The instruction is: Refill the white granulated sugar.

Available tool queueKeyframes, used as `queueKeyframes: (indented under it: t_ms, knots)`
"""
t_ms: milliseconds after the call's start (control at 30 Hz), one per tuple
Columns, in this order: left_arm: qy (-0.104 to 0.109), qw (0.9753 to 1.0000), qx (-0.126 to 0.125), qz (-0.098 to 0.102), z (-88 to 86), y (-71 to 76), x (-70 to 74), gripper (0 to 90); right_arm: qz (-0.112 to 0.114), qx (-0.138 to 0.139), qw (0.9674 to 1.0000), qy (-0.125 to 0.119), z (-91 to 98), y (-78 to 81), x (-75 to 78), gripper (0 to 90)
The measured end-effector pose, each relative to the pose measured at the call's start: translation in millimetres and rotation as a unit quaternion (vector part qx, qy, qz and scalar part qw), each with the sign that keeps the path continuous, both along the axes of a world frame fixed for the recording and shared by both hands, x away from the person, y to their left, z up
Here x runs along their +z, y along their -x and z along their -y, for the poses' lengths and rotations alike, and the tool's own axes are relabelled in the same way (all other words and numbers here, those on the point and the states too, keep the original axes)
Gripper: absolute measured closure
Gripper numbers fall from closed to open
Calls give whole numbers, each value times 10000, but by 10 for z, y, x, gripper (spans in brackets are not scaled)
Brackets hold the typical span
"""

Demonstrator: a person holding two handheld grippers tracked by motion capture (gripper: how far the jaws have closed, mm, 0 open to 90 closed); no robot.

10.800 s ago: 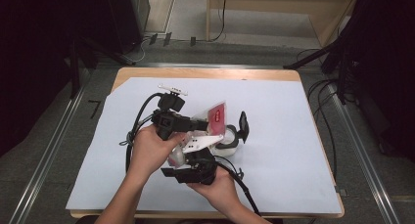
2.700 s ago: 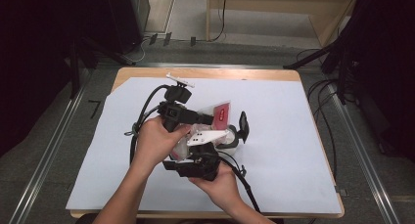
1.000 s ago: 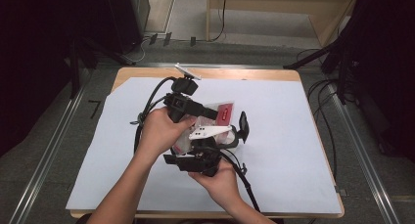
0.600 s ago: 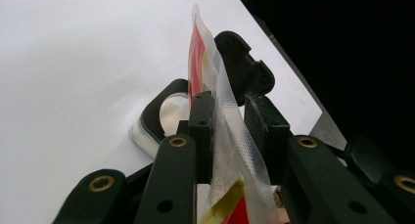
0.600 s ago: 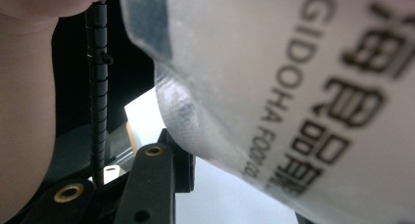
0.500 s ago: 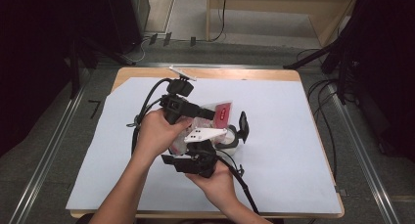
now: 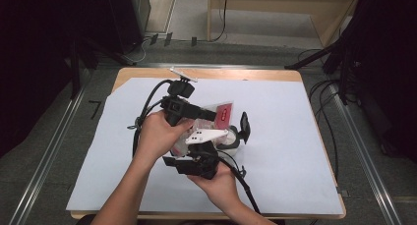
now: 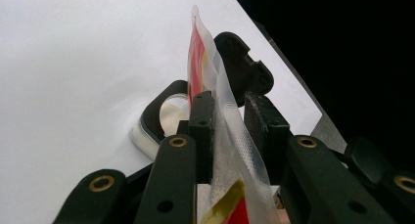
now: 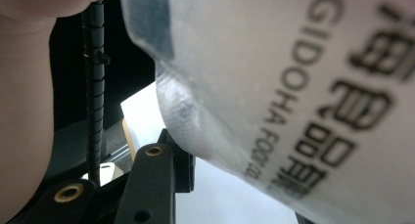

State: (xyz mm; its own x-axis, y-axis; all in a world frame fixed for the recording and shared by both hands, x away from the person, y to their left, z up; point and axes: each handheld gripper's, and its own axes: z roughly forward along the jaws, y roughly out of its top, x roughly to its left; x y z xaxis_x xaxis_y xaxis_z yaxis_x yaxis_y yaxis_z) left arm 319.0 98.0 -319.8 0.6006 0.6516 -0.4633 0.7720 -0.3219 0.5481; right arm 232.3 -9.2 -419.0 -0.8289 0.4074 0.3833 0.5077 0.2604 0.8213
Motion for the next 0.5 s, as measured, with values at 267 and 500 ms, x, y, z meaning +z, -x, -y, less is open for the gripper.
queueKeyframes:
  t_ms: [267, 500]
  knots:
    - [80, 9999, 33, -90, 5, -32, -19, 748, 17, 76, 9999, 93, 26, -21, 10, 638]
    - [136, 9997, 71, -210, 4, -81, -33, 747, -52, 91, 9999, 115, 35, -43, 25, 639]
